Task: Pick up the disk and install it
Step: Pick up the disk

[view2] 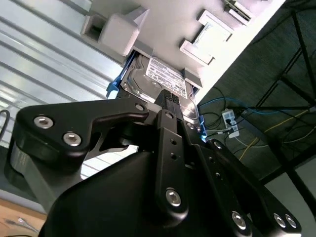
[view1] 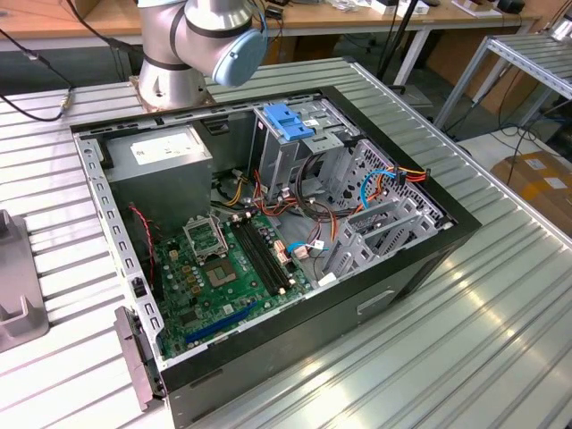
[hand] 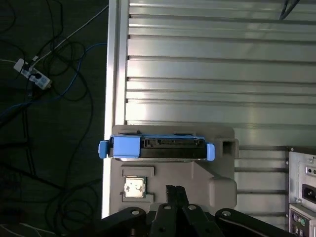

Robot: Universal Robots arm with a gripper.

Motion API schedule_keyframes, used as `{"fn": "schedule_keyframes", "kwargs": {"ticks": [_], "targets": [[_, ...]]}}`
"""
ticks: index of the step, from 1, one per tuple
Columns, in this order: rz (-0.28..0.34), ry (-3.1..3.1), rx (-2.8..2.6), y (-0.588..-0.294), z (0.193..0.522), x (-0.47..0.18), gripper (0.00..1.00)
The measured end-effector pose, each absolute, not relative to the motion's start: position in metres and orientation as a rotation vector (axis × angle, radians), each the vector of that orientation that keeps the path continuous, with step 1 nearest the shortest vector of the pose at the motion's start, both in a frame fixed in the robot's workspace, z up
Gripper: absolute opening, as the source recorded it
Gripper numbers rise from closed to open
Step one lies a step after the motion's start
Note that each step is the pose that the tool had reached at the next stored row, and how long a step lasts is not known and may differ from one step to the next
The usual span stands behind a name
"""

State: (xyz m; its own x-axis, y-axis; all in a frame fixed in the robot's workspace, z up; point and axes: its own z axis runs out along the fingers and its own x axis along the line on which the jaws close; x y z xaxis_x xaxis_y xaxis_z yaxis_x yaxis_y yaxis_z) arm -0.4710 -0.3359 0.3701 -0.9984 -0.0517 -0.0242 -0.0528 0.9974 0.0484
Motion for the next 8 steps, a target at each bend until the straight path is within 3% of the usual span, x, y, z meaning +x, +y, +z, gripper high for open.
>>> {"fn": "schedule_keyframes", "kwargs": {"ticks": [8], "targets": [[0.080,3.097,-0.396,-0.3359,0.3698,-0.4709,0.10]]}}
